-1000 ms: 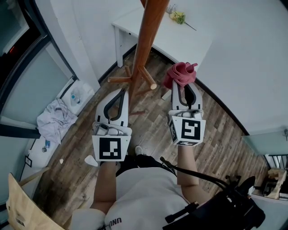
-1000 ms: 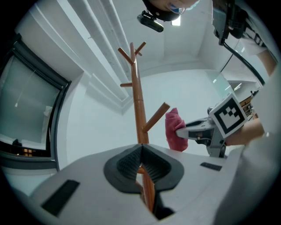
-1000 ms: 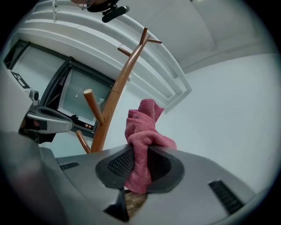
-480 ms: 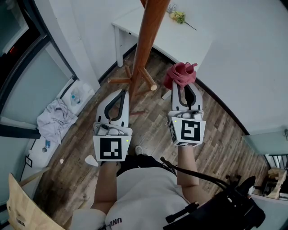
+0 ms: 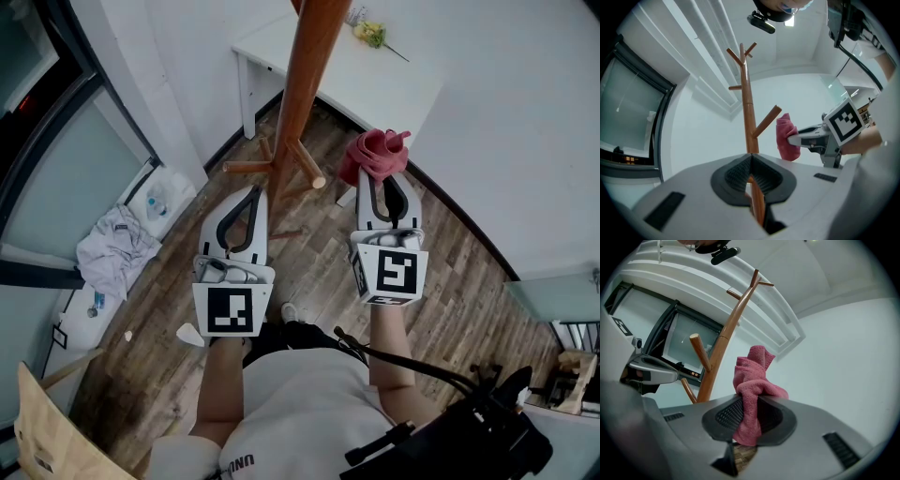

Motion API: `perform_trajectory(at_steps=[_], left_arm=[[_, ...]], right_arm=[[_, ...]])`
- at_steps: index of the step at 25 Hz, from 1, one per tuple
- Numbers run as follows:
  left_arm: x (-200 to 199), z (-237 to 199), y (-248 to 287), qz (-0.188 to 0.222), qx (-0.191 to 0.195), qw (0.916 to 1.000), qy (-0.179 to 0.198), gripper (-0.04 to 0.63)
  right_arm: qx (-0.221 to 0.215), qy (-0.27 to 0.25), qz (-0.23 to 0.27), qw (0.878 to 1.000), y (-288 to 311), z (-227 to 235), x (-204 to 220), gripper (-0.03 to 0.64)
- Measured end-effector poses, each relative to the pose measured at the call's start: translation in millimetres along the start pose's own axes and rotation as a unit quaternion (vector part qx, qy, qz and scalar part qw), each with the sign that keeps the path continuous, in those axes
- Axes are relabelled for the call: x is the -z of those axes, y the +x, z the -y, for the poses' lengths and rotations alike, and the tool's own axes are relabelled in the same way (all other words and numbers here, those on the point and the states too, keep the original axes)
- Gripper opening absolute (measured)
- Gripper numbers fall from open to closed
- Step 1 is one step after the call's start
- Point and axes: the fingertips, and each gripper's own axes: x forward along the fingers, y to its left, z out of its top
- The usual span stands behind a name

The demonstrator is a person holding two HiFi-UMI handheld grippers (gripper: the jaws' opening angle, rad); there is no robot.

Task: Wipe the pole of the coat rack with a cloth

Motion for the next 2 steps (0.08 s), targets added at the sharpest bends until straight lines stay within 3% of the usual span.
perform_trajectory(at_steps=[2], left_arm=[[4.0,-0.9,-0.4,-0.001,-0.019,0.9980,-0.060,0.014]], right_arm=[[-0.001,0.000,0.000,1.000,0.6,0.5,0.0,0.078]])
